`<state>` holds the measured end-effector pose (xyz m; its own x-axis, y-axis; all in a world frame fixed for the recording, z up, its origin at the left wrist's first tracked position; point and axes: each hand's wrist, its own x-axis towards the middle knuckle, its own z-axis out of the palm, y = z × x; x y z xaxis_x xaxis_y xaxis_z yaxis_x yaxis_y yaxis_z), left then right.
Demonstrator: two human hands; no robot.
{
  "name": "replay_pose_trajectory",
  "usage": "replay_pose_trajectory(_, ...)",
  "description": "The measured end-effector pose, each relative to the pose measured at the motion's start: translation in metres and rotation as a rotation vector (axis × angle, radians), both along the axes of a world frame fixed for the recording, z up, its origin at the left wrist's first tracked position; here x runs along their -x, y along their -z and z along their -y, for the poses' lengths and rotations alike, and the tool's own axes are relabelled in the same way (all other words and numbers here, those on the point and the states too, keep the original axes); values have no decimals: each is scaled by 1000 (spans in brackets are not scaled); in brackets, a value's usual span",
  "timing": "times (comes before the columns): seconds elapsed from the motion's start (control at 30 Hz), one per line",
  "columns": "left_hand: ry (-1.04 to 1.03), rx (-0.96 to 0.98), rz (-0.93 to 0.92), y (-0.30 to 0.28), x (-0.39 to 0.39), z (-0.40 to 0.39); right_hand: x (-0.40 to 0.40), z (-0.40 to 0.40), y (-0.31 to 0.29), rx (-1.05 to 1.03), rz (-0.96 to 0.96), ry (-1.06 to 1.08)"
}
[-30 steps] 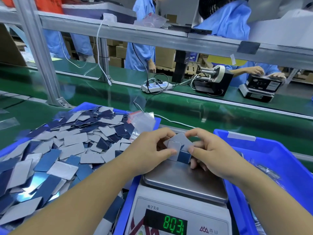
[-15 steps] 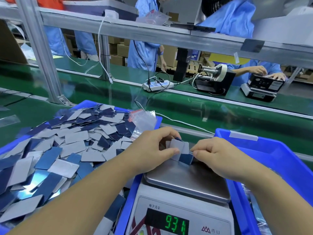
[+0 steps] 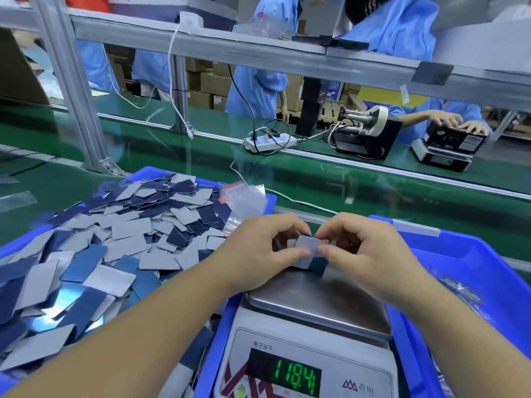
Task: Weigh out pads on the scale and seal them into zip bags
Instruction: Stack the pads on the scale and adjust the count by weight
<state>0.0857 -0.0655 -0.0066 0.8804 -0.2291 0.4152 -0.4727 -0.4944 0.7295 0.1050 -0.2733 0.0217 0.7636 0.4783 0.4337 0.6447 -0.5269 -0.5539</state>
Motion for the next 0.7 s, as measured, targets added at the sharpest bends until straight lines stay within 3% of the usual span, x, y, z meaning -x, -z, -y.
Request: replay_pose_trajectory(0.7,10,-1,-61,-1,3,-2,-5,3,4,85,-115,6)
